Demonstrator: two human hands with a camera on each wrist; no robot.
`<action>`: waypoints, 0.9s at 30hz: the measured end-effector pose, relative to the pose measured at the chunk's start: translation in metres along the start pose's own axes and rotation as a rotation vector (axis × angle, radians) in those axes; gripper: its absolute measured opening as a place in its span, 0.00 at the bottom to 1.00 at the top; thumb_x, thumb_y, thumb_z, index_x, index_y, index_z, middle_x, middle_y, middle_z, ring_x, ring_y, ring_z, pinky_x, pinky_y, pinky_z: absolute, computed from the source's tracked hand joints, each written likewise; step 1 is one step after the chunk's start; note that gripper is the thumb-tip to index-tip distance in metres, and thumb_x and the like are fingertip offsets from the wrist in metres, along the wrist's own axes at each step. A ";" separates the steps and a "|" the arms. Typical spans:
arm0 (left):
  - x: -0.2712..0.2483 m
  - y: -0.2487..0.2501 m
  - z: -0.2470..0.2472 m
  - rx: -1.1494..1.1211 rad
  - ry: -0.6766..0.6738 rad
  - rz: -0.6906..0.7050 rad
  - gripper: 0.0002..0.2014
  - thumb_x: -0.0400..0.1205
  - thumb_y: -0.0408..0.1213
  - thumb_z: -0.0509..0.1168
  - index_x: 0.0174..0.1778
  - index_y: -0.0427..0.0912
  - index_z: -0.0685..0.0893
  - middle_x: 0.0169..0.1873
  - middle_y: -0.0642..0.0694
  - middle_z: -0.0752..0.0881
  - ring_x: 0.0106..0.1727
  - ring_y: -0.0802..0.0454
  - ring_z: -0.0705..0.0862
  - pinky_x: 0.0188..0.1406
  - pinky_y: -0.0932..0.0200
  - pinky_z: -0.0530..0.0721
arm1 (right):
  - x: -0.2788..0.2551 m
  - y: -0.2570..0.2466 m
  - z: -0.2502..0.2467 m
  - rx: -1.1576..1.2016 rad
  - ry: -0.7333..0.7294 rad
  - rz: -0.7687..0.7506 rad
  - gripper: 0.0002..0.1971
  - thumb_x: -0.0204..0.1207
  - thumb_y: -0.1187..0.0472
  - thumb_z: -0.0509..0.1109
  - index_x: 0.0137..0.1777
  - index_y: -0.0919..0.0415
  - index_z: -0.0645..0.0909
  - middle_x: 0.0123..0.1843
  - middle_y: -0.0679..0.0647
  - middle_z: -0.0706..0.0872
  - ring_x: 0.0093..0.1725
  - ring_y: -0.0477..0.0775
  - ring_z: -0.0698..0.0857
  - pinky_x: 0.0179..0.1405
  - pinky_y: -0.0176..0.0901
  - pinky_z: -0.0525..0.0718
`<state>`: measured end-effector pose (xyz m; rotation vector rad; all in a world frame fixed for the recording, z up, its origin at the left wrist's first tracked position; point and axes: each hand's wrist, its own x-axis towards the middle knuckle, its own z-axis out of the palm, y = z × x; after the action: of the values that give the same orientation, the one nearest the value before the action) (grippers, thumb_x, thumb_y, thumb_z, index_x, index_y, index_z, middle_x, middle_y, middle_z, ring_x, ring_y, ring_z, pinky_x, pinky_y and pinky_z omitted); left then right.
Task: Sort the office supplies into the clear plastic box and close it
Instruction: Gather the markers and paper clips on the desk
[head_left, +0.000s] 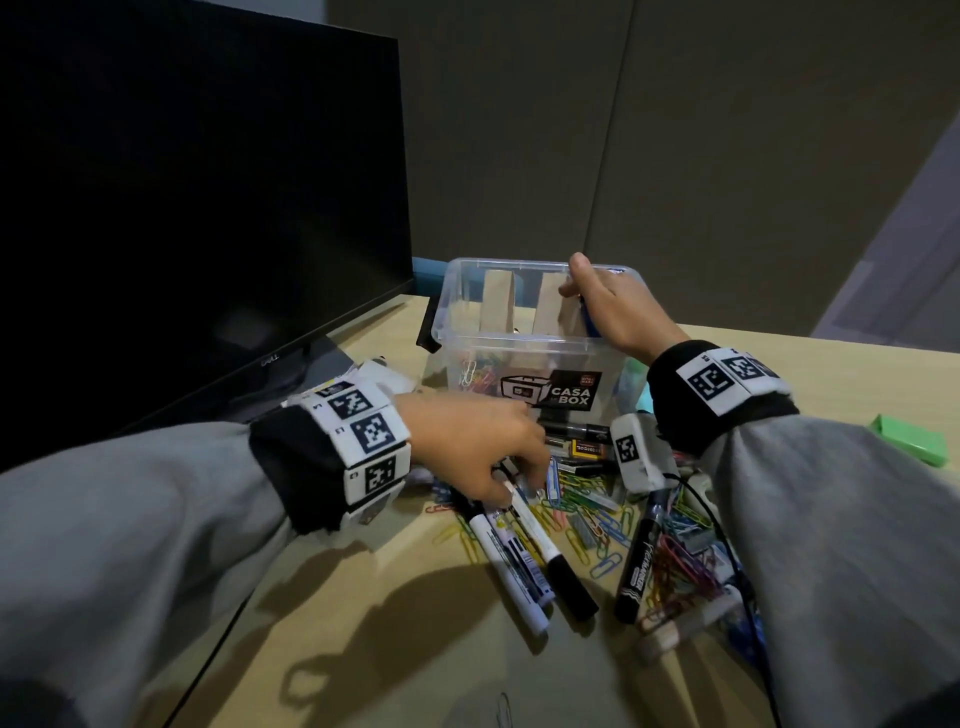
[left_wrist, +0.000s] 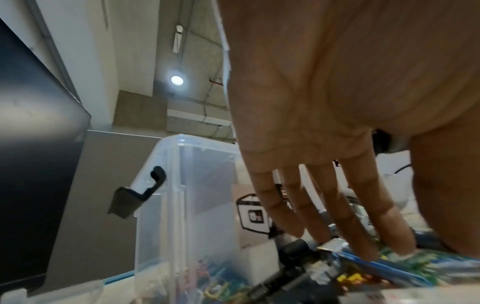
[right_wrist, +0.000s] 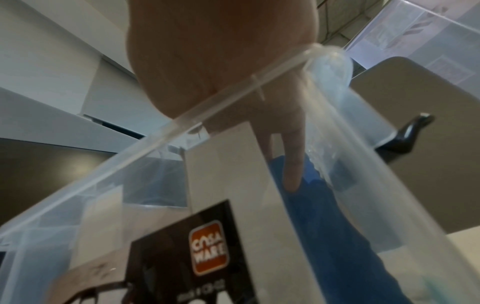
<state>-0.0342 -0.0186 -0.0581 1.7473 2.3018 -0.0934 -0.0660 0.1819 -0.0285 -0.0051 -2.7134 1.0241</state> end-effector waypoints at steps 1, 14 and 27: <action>0.000 0.002 0.004 0.022 -0.010 0.008 0.15 0.81 0.44 0.68 0.64 0.52 0.83 0.57 0.56 0.82 0.55 0.62 0.67 0.55 0.58 0.78 | 0.000 0.000 0.000 -0.005 -0.001 -0.001 0.33 0.88 0.42 0.43 0.68 0.65 0.82 0.69 0.55 0.83 0.69 0.52 0.78 0.75 0.50 0.70; 0.014 0.004 0.026 0.192 0.083 0.101 0.10 0.82 0.38 0.64 0.57 0.48 0.85 0.52 0.51 0.84 0.56 0.52 0.77 0.45 0.55 0.83 | 0.001 0.002 0.001 -0.050 0.000 -0.022 0.32 0.88 0.43 0.45 0.61 0.65 0.85 0.65 0.55 0.85 0.63 0.52 0.81 0.72 0.51 0.73; -0.011 -0.012 -0.048 -0.501 0.452 -0.028 0.07 0.80 0.38 0.72 0.53 0.48 0.86 0.45 0.55 0.87 0.48 0.61 0.86 0.53 0.56 0.86 | 0.004 0.005 0.000 0.022 0.000 -0.016 0.32 0.87 0.42 0.46 0.67 0.65 0.83 0.68 0.55 0.84 0.69 0.52 0.80 0.76 0.54 0.71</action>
<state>-0.0502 -0.0223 -0.0103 1.5805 2.3473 0.8779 -0.0706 0.1859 -0.0306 0.0208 -2.6979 1.0491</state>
